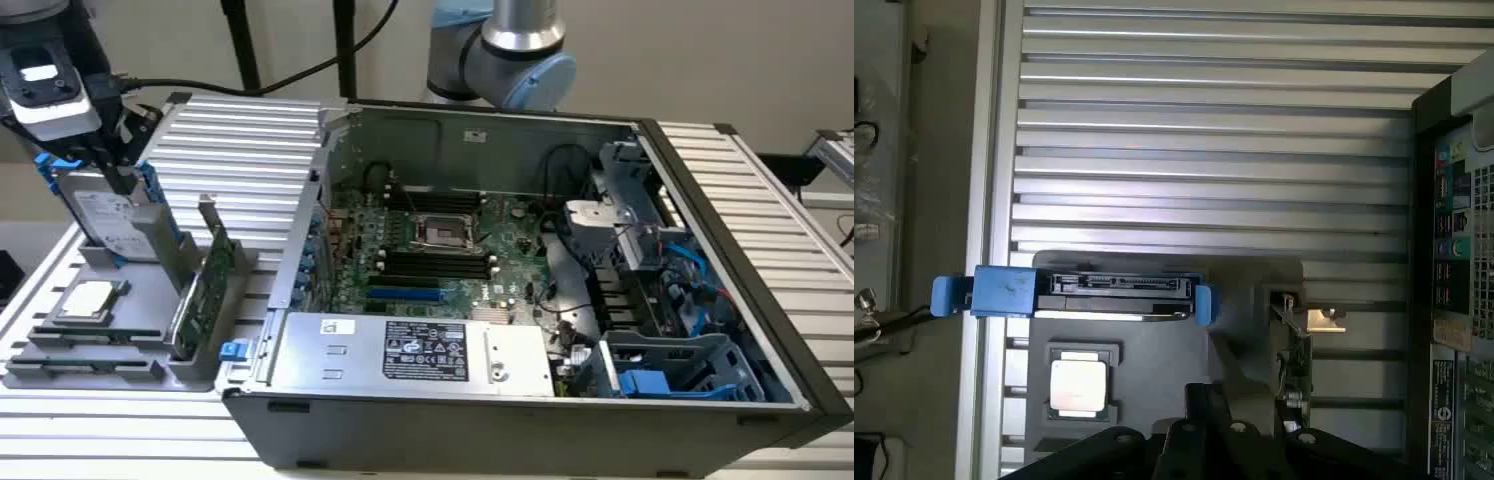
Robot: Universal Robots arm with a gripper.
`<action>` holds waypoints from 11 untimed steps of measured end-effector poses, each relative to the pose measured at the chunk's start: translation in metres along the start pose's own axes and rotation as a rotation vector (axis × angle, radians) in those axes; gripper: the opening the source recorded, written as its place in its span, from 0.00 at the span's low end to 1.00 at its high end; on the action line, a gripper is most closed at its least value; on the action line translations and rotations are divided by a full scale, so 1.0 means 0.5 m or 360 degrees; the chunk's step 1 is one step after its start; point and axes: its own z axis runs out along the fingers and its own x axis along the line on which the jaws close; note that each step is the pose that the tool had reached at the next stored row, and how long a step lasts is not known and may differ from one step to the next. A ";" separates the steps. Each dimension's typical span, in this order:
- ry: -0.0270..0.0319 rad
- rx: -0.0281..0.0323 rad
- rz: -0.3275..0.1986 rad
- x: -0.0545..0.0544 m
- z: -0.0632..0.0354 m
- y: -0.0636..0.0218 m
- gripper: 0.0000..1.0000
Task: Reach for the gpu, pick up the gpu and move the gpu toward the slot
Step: 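Reach for the gpu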
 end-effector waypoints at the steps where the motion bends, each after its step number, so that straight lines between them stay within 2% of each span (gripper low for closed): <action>1: 0.00000 0.00000 0.0000 0.000 0.000 0.000 0.11; 11: 0.00000 0.00000 0.0000 0.000 0.000 0.000 0.11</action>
